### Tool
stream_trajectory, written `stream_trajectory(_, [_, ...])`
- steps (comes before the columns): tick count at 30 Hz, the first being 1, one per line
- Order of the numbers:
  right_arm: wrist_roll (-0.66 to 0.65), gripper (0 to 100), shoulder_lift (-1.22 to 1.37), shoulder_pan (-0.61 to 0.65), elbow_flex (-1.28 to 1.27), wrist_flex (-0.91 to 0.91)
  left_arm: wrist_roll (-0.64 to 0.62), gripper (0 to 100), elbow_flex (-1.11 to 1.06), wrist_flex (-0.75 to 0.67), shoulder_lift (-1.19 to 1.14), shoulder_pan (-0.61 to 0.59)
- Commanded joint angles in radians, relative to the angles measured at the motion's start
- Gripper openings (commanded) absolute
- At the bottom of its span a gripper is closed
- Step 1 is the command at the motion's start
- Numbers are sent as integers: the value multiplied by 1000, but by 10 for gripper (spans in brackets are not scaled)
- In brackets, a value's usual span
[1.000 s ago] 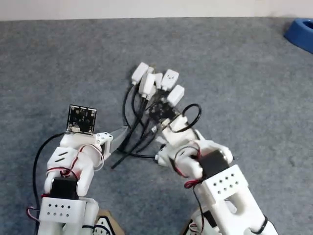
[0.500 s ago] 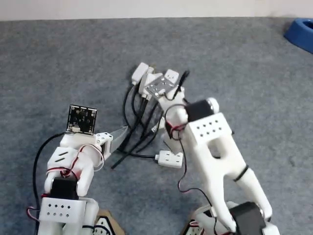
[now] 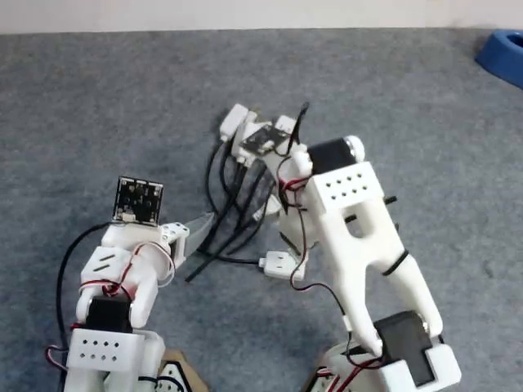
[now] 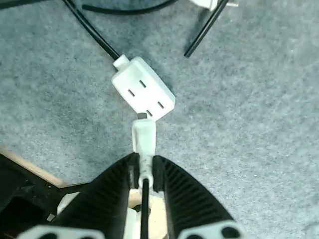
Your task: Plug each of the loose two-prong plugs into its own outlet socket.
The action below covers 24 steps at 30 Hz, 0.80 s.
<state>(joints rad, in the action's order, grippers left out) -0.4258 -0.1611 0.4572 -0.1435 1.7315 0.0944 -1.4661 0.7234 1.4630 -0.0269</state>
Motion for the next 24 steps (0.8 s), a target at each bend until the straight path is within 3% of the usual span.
stream_trajectory(1, [78,8,8,-2,48,16,-5,364,-8,-37,4,-7])
stream_trajectory(12, [491,8,82,35,54,7,-5,364,-18,-38,10,-1])
stream_trajectory(24, [592,7,88,-136,47,1,-6,364,-19,-46,7,-1])
